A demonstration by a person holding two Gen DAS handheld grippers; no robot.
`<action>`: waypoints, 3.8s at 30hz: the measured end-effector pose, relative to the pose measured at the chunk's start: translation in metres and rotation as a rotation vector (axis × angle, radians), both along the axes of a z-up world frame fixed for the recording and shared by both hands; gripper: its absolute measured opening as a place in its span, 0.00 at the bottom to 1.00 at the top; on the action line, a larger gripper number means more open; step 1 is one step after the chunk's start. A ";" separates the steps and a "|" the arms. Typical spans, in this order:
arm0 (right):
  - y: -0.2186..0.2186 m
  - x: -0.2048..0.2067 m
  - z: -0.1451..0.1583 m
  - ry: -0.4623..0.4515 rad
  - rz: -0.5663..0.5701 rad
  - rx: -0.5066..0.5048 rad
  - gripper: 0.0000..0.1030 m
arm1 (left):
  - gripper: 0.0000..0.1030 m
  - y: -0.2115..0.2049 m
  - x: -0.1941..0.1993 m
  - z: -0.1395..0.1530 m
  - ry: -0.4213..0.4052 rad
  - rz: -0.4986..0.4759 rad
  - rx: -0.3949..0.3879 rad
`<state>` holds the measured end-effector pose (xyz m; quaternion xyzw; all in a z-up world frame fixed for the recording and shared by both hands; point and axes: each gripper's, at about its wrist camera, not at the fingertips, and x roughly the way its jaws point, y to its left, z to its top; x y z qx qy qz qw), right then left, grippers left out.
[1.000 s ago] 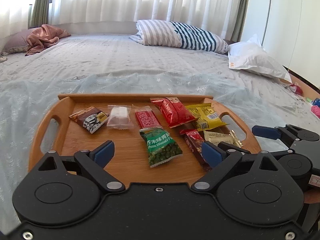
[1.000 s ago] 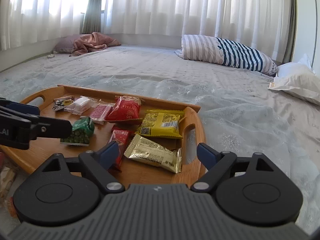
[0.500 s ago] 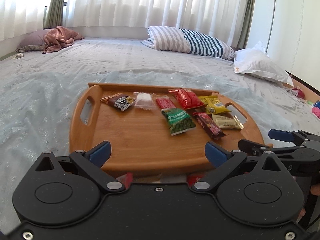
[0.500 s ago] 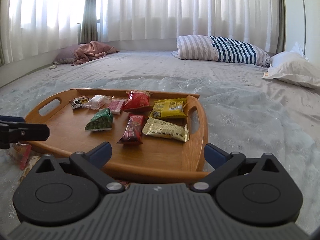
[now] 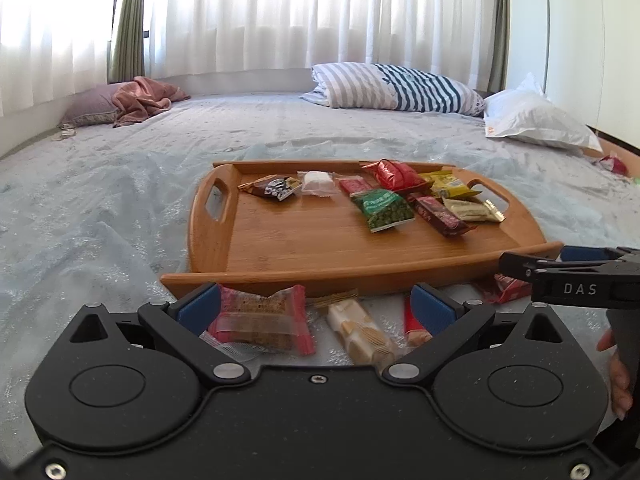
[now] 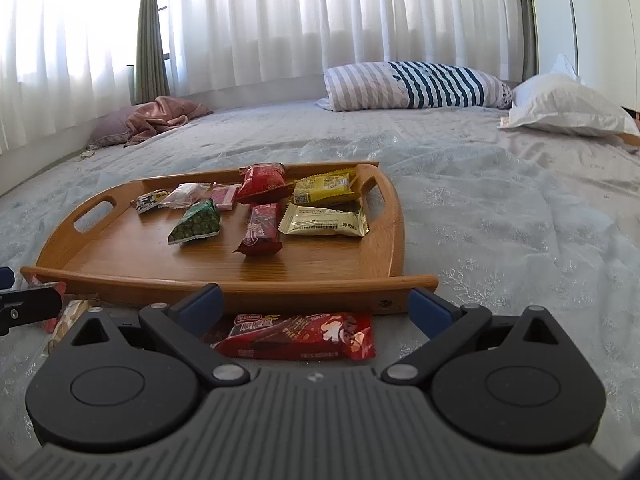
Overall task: Organize snacks
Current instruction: 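Withdraw both open tools from the tray back over the remaining snacks, then grasp the pink-wrapped cake with the left tool while the right tool grasps the red chocolate bar, then carry the pink cake and red chocolate bar over the wooden tray with both tools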
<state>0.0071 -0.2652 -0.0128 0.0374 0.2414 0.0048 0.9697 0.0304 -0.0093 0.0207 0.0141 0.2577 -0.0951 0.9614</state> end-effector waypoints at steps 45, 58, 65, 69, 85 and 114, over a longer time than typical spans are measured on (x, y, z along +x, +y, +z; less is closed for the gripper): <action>0.024 0.008 -0.019 0.039 0.057 -0.114 1.00 | 0.60 0.025 0.015 -0.013 0.047 0.142 0.025; 0.023 0.008 -0.019 0.039 0.057 -0.110 1.00 | 0.56 0.020 0.020 -0.011 0.071 0.110 0.006; 0.024 0.008 -0.019 0.039 0.057 -0.111 1.00 | 0.71 0.030 0.025 -0.019 0.103 0.147 -0.015; 0.024 0.008 -0.019 0.039 0.057 -0.112 1.00 | 0.64 0.030 0.028 -0.021 0.114 0.142 -0.031; 0.043 -0.012 -0.010 -0.011 0.102 -0.235 0.72 | 0.49 0.024 0.018 -0.011 0.095 0.107 -0.011; 0.014 -0.017 0.020 -0.038 -0.017 -0.068 0.71 | 0.49 0.042 -0.001 0.004 0.100 0.124 -0.076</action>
